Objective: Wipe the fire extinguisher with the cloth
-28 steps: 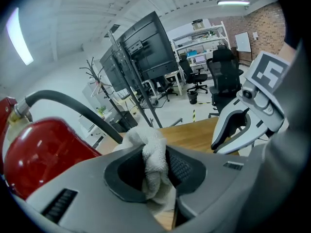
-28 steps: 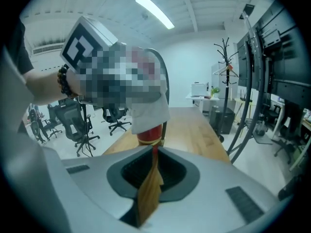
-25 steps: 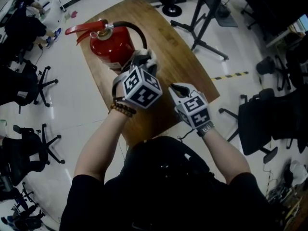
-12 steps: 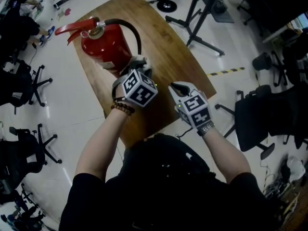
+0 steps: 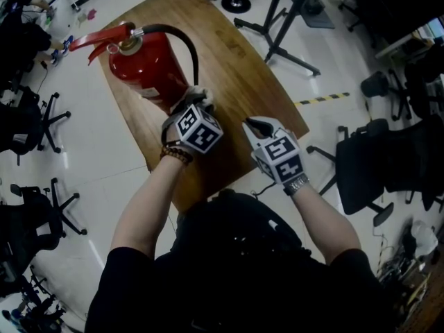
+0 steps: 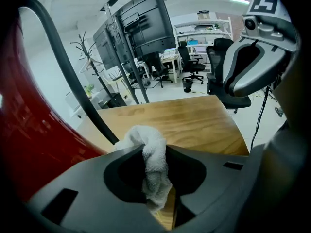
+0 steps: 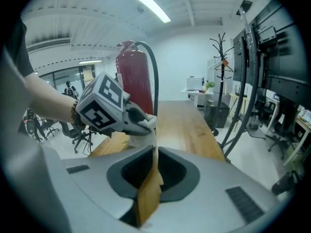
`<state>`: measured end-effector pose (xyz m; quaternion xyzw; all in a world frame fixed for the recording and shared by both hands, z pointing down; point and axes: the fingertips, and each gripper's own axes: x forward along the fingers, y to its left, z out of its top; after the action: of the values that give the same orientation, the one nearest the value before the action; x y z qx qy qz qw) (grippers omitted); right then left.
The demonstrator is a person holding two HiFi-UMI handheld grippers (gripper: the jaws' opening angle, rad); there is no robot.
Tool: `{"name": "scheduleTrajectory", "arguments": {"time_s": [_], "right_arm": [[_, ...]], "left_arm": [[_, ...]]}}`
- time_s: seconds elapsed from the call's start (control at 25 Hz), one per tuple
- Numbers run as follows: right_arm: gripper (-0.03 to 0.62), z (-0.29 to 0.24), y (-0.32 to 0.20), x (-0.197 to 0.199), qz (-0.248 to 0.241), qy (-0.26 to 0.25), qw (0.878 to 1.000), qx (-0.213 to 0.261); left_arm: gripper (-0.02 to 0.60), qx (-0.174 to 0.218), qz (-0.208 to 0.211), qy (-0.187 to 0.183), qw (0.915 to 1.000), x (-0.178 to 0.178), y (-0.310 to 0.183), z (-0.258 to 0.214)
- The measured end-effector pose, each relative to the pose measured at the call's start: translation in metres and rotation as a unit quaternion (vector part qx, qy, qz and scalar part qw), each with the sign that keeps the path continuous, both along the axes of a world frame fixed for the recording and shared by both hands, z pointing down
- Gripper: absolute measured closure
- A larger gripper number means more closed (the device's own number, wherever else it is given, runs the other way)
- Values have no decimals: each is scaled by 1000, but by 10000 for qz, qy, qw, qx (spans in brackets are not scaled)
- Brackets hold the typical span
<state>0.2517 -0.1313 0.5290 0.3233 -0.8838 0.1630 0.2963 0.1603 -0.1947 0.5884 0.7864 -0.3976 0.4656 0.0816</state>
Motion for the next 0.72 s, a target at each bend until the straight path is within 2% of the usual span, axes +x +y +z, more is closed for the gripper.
{"name": "scheduleTrajectory", "arguments": {"time_s": [0.56, 0.72], "right_arm": [[553, 2, 5, 10, 42, 27, 10000, -40], [553, 2, 7, 13, 34, 51, 10000, -26]], "left_arm": [[491, -506, 99, -28, 9987, 8, 11, 45], [491, -721, 114, 124, 9973, 13, 16, 52]]}}
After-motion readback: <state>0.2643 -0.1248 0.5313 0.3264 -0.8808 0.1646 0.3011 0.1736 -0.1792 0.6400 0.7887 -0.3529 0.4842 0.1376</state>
